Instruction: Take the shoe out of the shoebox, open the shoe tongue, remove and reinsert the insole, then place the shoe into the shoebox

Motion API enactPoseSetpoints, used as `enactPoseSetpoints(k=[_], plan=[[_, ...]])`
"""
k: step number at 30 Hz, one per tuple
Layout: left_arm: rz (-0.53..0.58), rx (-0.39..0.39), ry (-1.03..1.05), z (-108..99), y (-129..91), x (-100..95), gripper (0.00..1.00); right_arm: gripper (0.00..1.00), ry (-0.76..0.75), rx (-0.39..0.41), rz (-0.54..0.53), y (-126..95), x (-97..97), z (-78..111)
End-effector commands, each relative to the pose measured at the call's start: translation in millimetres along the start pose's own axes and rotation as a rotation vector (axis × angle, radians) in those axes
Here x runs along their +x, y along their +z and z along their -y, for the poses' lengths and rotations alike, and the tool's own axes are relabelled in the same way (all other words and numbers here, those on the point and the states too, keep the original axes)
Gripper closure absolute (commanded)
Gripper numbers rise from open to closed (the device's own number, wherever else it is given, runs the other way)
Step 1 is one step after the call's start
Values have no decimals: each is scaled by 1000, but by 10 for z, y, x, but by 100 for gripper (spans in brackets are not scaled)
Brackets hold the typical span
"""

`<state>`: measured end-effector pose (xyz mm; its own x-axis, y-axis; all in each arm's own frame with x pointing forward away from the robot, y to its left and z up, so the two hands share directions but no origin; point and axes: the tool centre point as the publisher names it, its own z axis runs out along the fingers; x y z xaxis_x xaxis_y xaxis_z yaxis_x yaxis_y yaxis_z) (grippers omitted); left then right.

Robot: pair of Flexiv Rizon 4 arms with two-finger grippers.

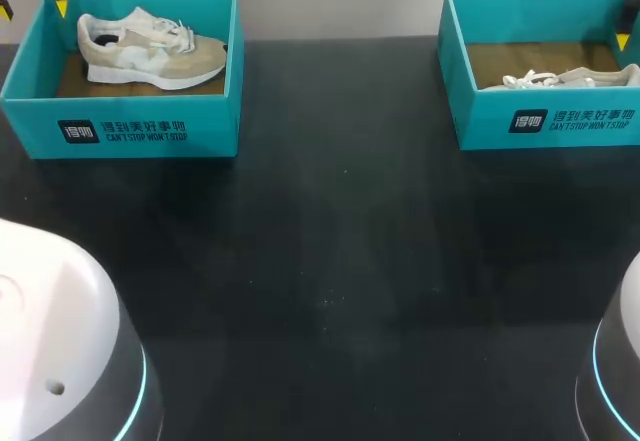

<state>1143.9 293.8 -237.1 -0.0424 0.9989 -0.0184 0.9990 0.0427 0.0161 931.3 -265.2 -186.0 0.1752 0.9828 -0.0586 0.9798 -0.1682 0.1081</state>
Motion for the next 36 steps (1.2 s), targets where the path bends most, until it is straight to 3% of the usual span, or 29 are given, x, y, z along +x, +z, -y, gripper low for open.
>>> enactPoseSetpoints(k=[1, 3, 9, 20, 36], plan=[[-30, -60, 78, -120, 164, -102, 0, 0, 1, 0, 0, -1, -3, 4], [-31, -89, 114, -199, 229, -136, 0, 0, 1, 0, 0, -1, -3, 4], [-38, -79, 133, -440, 423, -146, 0, 0, 1, 0, 0, -1, -3, 4], [-36, -127, 141, -707, 697, -241, 0, 0, 1, 0, 0, -1, -3, 4], [-24, -78, 108, -857, 956, -255, 0, 0, 1, 0, 0, -1, -3, 4]])
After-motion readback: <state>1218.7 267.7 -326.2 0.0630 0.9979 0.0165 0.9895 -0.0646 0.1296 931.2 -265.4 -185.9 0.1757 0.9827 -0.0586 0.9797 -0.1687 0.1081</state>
